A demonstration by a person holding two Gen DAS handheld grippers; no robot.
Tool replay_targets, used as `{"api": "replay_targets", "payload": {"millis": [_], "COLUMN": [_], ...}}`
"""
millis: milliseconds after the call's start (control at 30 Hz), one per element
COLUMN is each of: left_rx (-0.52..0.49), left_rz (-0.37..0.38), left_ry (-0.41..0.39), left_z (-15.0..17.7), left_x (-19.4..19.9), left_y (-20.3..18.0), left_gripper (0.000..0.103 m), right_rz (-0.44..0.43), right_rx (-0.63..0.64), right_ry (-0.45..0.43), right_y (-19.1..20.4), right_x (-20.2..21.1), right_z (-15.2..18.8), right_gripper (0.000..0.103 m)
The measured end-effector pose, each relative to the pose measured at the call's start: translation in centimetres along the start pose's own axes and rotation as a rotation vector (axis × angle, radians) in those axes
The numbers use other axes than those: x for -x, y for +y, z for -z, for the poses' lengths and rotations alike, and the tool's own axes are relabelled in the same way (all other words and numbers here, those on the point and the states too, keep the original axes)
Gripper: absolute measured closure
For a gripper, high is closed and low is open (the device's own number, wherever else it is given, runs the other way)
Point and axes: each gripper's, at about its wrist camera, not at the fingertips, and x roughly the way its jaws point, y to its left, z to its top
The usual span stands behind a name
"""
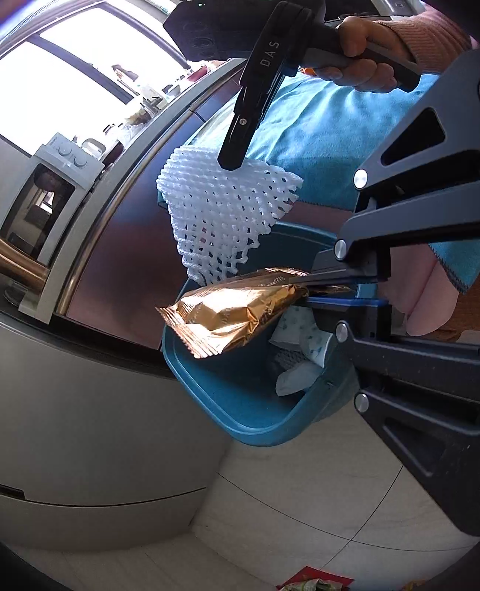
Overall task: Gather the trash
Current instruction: 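Carry the foam net and gold wrapper over the teal bin and open both grippers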
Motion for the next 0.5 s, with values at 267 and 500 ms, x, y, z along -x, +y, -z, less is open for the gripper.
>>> {"api": "replay_targets", "payload": {"millis": [267, 500], "left_rx": [0.009, 0.018], "left_rz": [-0.033, -0.043], "left_ry": [0.024, 0.032], "left_z": [-0.1, -0.3], "left_x": [-1.9, -3.3], "left_y": [0.3, 0.5], "left_gripper": [0.097, 0.097], "right_rz": [0.045, 0.073], "right_rx": [0.026, 0.039], "right_ry": [0.071, 0.130], "right_y": [0.8, 1.1], "right_x": [-3.2, -5.3], "right_z": [-0.1, -0.1], "right_gripper": [0.093, 0.091]}}
